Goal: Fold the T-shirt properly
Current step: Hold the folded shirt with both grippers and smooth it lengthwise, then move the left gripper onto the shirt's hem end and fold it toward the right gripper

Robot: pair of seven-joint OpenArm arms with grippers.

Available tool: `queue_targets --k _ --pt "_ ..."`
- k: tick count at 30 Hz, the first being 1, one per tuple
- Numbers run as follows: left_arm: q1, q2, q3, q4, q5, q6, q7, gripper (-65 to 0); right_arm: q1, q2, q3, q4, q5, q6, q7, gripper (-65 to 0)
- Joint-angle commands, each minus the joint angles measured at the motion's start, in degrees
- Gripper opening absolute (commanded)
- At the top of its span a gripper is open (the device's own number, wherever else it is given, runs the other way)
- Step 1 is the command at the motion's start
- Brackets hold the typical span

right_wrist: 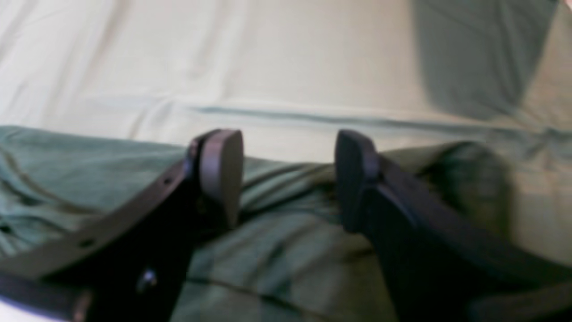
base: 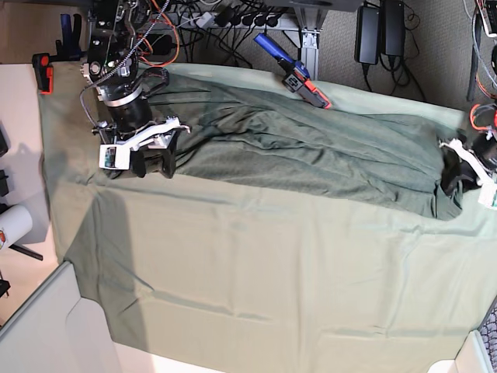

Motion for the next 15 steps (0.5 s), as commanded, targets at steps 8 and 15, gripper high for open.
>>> queue_targets --k 8,15 --pt "-2.89 -7.30 0.37 -0.44 2.43 -0.14 -1.57 -65.0 0.44 0.50 0.96 1.18 0.70 -0.15 1.40 -32.1" --pt "-2.40 -10.19 0.37 3.89 1.90 -0.14 0.76 -65.0 0.46 0.50 0.96 1.18 0.74 -0.15 1.40 -32.1"
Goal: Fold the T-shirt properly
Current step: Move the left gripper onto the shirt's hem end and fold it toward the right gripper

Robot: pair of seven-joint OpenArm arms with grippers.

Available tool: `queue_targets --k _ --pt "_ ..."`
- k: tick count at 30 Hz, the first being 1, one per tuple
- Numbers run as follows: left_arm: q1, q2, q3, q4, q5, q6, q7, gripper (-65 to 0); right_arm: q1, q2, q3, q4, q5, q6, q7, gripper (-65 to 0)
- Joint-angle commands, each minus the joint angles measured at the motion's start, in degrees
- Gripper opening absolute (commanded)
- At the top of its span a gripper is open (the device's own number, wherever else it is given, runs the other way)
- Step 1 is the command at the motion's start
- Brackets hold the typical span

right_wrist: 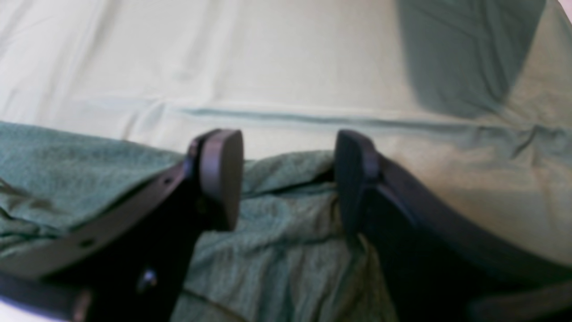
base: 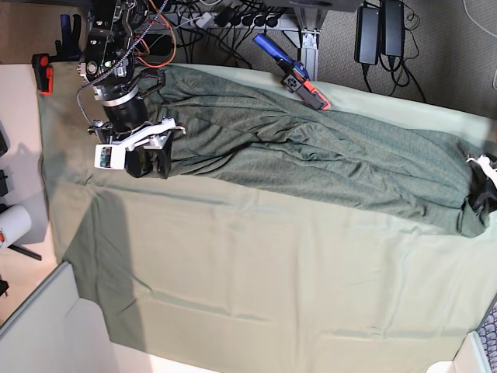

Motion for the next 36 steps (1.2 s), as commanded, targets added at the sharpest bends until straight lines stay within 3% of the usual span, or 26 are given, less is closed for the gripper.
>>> queue_targets --k 1,6,11,18,23,31,32,36 --pt "-0.02 -0.96 -0.31 3.04 -2.21 -0.10 -1.51 -65.0 0.46 0.50 0.37 1.16 0.68 -0.15 1.51 -32.1" --pt "3.30 1.51 2.97 14.71 -2.54 -0.10 -1.22 -65.0 0.57 0.48 0.37 1.16 0.68 -0.15 1.53 -32.1" --pt "3.93 4.39 14.60 22.51 6.27 6.14 0.46 -65.0 0.61 0.50 0.37 1.16 0.66 -0.15 1.53 -32.1" --pt "3.54 10.10 29.35 22.82 20.24 13.94 1.33 -65.0 0.66 0.87 0.37 1.16 0.70 -0.17 1.55 -32.1" --pt "3.48 13.35 33.70 19.04 23.32 14.01 1.25 -65.0 0.76 0.85 0.37 1.16 1.38 -0.17 1.53 -32.1" --pt "2.29 15.54 34.14 12.57 22.91 13.97 -1.36 -65.0 0.90 0.81 0.37 1.16 2.86 -0.17 1.53 -32.1" --pt "2.01 15.52 34.14 12.44 22.91 13.97 -1.38 -63.2 0.90 0.81 0.37 1.14 2.99 -0.15 1.51 -32.1" --pt "1.77 15.52 34.14 12.44 20.26 13.97 -1.07 -39.2 0.92 0.81 0.37 1.14 2.99 -0.15 1.51 -32.0"
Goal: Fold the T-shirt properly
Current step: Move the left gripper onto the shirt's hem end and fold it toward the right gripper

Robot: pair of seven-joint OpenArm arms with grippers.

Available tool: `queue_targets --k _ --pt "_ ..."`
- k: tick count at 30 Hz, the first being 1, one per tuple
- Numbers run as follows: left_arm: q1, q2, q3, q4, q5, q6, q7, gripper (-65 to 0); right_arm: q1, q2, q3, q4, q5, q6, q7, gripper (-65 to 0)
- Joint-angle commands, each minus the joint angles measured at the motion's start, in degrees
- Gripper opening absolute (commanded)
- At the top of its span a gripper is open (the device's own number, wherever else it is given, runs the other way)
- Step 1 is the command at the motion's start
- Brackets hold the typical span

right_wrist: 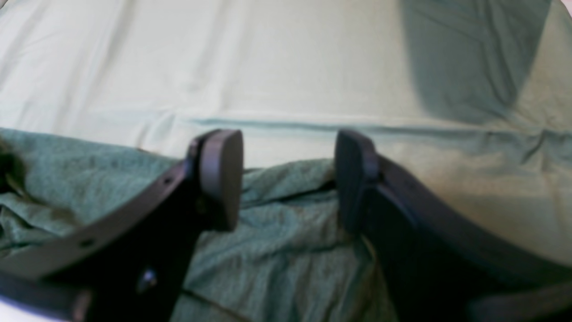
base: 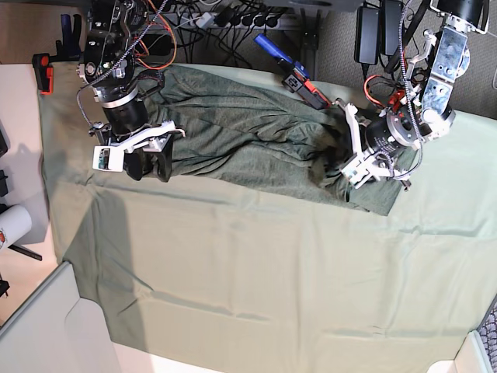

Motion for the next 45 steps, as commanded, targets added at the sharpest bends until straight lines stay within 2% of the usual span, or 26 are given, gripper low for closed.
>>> queue_targets --k 1,2,4,6,8,11,14,20,25,30,36,45 --pt "-0.59 0.00 0.00 0.83 -2.27 0.15 -0.26 -34.7 0.59 0.63 0.37 1.14 0.72 -0.15 1.53 -32.0" --pt "-0.59 0.00 -0.02 0.87 -4.33 0.15 0.28 -32.6 0.59 0.63 0.37 1.11 0.81 -0.15 1.53 -32.0" --pt "-0.59 -0.02 -0.02 0.92 -8.17 -0.59 0.83 -32.3 0.59 0.63 0.37 1.11 0.92 -0.15 1.53 -32.0" --pt "-0.59 0.00 -0.02 1.07 -14.38 -4.13 0.72 -32.3 0.59 0.66 0.37 1.11 0.98 -0.15 1.53 -29.6" --pt "-0.63 -0.02 -0.02 1.49 -19.67 -6.45 0.70 -32.3 0.59 0.81 0.39 1.11 1.92 -0.15 1.16 -21.0" --pt "-0.61 0.00 -0.57 3.52 -26.95 -13.53 0.74 -32.3 1.14 2.16 1.03 1.14 3.23 -0.15 -1.60 -20.7" --pt "-0.59 0.00 -0.55 5.49 -32.87 -13.91 0.98 -32.3 1.40 3.89 3.45 1.14 5.86 -0.15 -2.43 -20.7" --pt "-0.61 0.00 -0.55 5.81 -33.99 -13.91 0.94 -32.3 0.52 7.93 10.29 0.92 10.49 0.50 -8.57 -20.7" --pt "-0.59 -0.02 -0.90 5.81 -32.94 -13.91 0.96 -32.3 -3.96 10.80 11.13 0.02 13.77 2.01 -9.86 -20.7" --pt "-0.59 -0.35 -4.61 5.81 -32.04 -13.91 0.96 -32.4 -7.43 10.75 11.08 -1.36 13.77 2.84 -9.86 -20.7" --pt "-0.57 -0.33 -9.81 5.81 -36.98 -13.91 1.90 -32.3 -6.99 10.80 10.40 -7.80 13.79 4.13 -9.57 -20.8" --pt "-0.50 -0.35 -13.42 5.81 -36.92 -13.91 2.47 -32.3 -7.02 10.78 3.37 -10.45 12.68 5.64 -9.62 -20.9"
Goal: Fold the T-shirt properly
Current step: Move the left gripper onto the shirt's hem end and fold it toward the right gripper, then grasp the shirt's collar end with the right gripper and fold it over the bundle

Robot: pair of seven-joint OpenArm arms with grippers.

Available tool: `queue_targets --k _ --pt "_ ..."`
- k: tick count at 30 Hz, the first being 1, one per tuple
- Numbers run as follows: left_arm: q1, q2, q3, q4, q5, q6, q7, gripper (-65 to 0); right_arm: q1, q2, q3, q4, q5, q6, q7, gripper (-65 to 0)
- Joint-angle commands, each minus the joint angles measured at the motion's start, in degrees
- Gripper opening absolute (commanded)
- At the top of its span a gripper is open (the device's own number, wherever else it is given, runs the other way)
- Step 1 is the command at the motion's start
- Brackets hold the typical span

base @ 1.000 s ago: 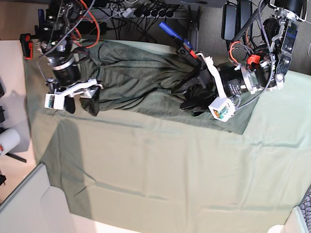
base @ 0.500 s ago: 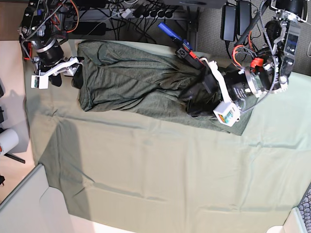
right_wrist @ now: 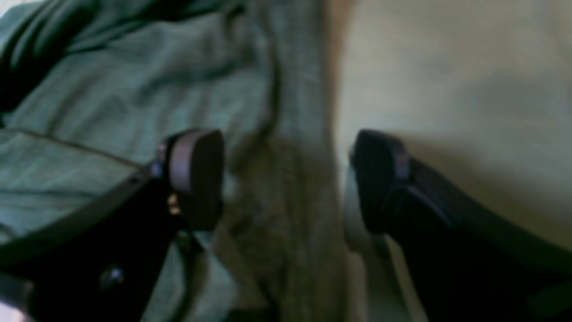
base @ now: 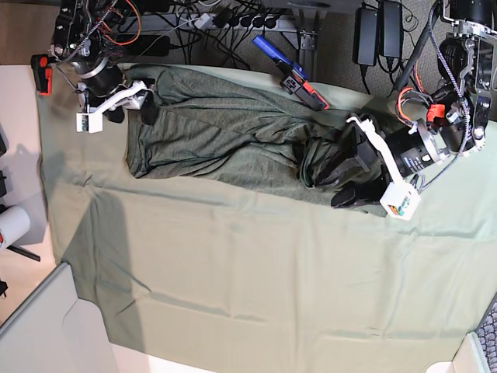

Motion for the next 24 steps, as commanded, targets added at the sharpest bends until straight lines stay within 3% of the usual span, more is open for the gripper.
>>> queue_targets --k 1,5,9,14,20,24 --pt "-0.42 -0.24 -1.46 1.07 -1.16 -0.93 -1.09 -32.4 -0.07 0.87 -0.50 0.57 0.13 1.14 -0.28 -20.9" --pt "-0.11 -0.79 -6.62 1.05 -1.22 -0.93 -0.66 -32.3 -0.04 0.74 -1.36 0.57 -0.02 1.11 0.22 -22.7" --pt "0.83 -2.58 -9.70 1.05 -1.20 -0.93 -0.46 -32.3 -0.04 0.74 -1.33 0.57 -0.39 1.11 3.34 -44.2" --pt "3.43 -3.89 -9.94 0.59 0.35 -0.93 -0.55 -32.3 0.35 0.76 -1.33 0.57 -3.98 1.09 8.81 -65.0" --pt "3.74 -4.42 -9.94 -1.51 2.78 -0.93 -0.48 -32.3 4.28 0.87 -1.16 0.57 -12.13 1.05 9.01 -65.0" --pt "3.67 -5.55 -9.94 -1.62 3.10 -0.93 -0.50 -32.3 5.55 2.01 -0.37 -0.26 -13.09 1.03 8.98 -65.0"
